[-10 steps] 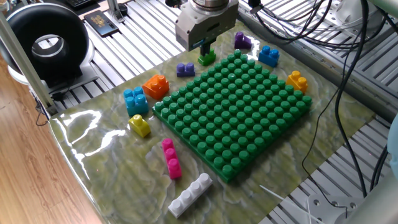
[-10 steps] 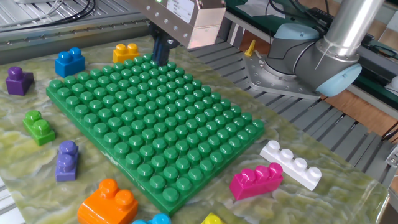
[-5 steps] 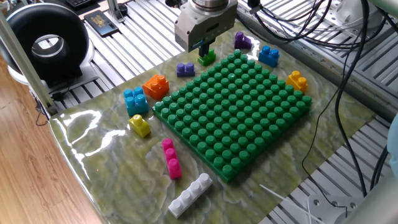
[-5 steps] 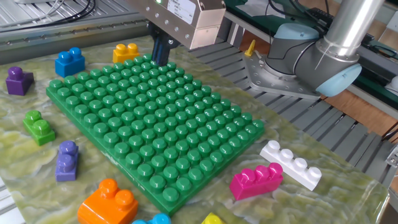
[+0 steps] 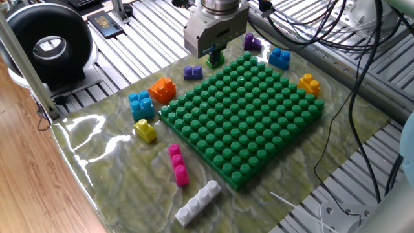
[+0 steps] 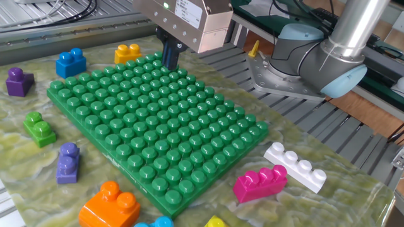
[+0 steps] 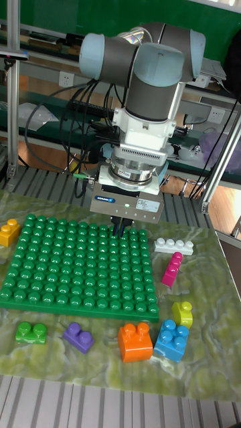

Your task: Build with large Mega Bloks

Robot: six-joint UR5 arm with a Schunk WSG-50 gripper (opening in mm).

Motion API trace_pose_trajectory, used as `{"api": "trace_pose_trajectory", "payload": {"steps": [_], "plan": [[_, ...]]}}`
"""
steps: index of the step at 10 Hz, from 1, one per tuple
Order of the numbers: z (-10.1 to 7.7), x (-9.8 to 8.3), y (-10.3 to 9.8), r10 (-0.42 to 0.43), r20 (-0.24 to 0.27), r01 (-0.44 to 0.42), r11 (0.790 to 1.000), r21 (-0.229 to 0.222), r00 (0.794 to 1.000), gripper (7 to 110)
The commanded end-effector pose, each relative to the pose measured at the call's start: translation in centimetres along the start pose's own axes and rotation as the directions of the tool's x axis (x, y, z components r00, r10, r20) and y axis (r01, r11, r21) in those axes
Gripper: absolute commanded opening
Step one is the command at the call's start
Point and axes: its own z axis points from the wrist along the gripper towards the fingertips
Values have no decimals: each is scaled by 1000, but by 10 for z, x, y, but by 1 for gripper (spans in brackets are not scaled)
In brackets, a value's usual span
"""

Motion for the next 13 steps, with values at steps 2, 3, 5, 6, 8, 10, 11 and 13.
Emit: {"api": "trace_pose_trajectory", "payload": {"steps": [2,3,5,6,8,10,11,13], "plan": [[6,5,13,11,-2,-11,1000,-7,1000,7],[10,2,17,1,17,-1,1000,-5,1000,7],[17,4,36,12,32,-11,999,-39,999,7],[17,0,45,-10,53,14,998,-68,999,7],[17,-5,44,-47,77,52,997,-63,996,7],[17,0,45,-39,55,43,997,-67,998,7],[17,1,41,-26,48,29,998,-54,998,7],[17,1,49,64,44,-60,994,-88,997,7]]}}
